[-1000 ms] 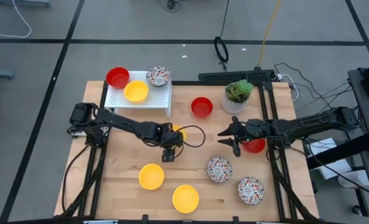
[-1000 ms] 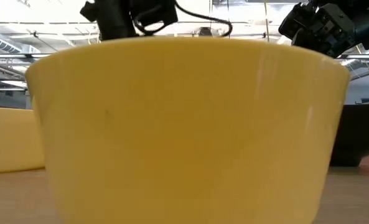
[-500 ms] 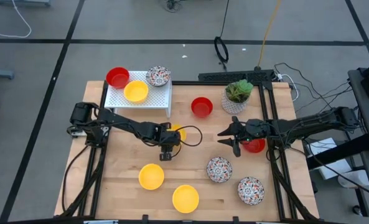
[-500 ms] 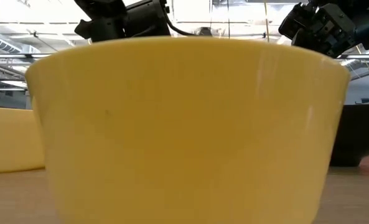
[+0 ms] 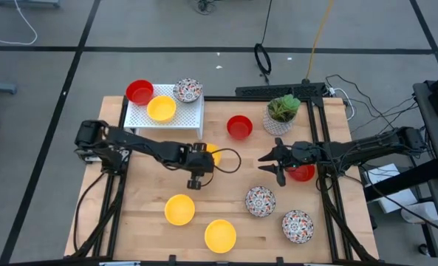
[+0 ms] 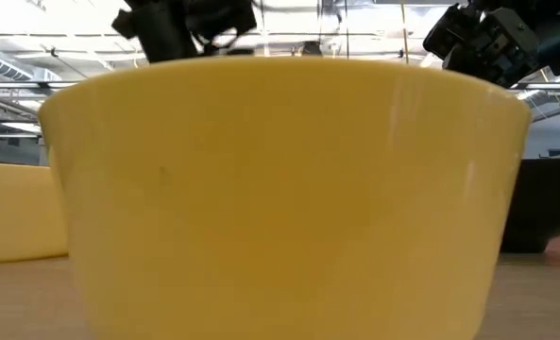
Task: Pick & Place Mini bowls
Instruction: Stack the top yellow bowl on the yellow bowl on the shelf
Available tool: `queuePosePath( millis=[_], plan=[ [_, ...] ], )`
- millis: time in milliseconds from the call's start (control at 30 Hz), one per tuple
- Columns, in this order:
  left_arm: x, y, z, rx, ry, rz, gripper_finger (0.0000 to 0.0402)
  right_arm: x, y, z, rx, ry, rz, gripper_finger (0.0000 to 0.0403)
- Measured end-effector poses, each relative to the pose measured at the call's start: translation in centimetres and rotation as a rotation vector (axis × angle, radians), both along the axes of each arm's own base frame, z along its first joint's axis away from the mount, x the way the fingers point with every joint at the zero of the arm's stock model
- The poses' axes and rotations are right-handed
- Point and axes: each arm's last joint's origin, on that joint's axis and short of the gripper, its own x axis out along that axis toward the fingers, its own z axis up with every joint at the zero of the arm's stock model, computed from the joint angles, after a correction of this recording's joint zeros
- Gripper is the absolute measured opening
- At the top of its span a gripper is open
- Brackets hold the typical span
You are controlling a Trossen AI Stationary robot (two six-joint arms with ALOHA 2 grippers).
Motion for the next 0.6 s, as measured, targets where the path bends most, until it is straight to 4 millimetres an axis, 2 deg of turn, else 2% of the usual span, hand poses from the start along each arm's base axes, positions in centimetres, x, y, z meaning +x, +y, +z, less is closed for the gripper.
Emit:
queuePosePath(
  millis=[200,367,500,600],
  plan=[
    [-1.8,0.4,5.9,0.072,-0.18,-0.048,0.0007,0.0,-0.2,0.0,-0.058,-0.002,-0.053,0.013],
    [-4.8,1.7,10.8,0.177,-0.347,0.047,0.0026,0.0,-0.3,0.0,-0.07,-0.001,-0.081,0.013],
    [-7.8,2.8,13.5,0.324,-0.396,0.151,0.0031,0.0,-0.3,0.0,-0.07,-0.001,-0.08,0.013],
    [-9.9,3.9,14.4,0.392,-0.372,0.267,0.0021,0.0,-0.3,0.0,-0.07,-0.001,-0.079,0.013]
  ],
)
